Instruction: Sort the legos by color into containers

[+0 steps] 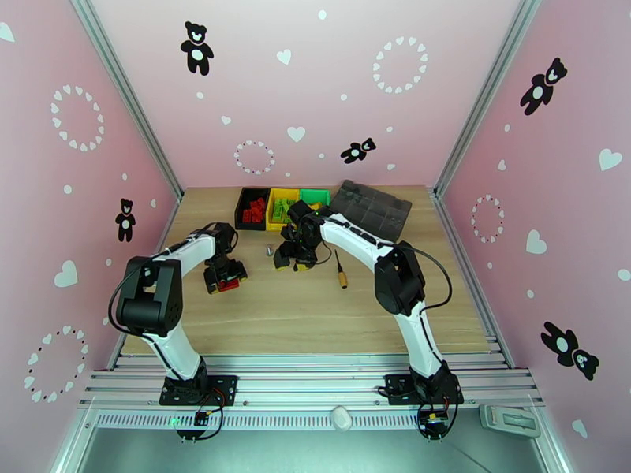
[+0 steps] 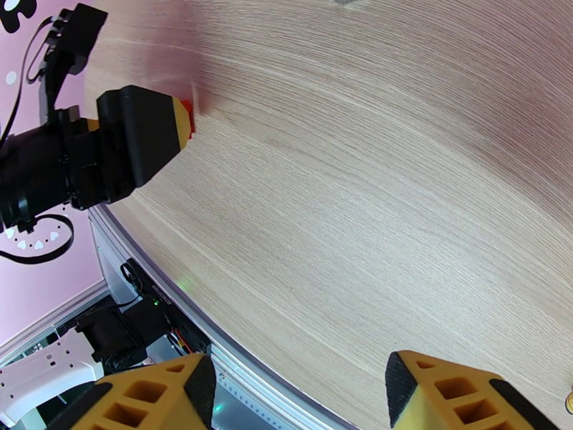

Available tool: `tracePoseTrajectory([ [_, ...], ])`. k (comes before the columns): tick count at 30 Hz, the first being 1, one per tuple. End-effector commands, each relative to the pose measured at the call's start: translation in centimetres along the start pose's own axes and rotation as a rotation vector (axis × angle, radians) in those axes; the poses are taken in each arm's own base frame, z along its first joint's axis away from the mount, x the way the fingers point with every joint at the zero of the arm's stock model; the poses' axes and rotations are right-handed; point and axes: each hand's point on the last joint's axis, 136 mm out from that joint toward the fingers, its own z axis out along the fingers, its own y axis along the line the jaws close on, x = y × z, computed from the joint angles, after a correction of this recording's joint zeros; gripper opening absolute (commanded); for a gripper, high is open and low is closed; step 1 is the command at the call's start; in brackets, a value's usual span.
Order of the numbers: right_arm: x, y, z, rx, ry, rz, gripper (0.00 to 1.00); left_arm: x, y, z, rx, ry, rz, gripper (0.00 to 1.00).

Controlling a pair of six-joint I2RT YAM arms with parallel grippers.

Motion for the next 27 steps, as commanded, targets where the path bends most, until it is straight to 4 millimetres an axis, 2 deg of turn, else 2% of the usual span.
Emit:
tracePoseTrajectory([
  [1,-0.1,0.9,-1.5,-0.008,-0.037,-0.010,0.67,-0.1,-0.2,-0.4,-0.002,-0.006,0.026,0.70],
  [5,-0.1,0.9,-1.4,-0.008,-0.038,-0.006,0.67,-0.2,-0.8,-1.2,0.028,-0.011,0.029,0.55],
  [7,-0.3,1.0,-1.4,-0.012,-0.043,-0.006,0.67,-0.2,-1.5,-1.9,0.065,-0.014,0.028,0.52],
  [16,-1.9,2.6,-1.1,-0.083,-0.062,0.015,0.67,-0.4,-7.9,-5.5,0.414,0.010,-0.013,0.49],
  [21,-4.2,3.9,-1.0,-0.143,-0.093,0.031,0.67,-2.2,-10.7,-8.0,0.533,-0.004,-0.024,0.49],
  [27,-6.9,4.6,-2.1,-0.181,-0.148,0.056,0.66,-6.6,-12.9,-10.9,0.608,-0.057,-0.043,0.49],
])
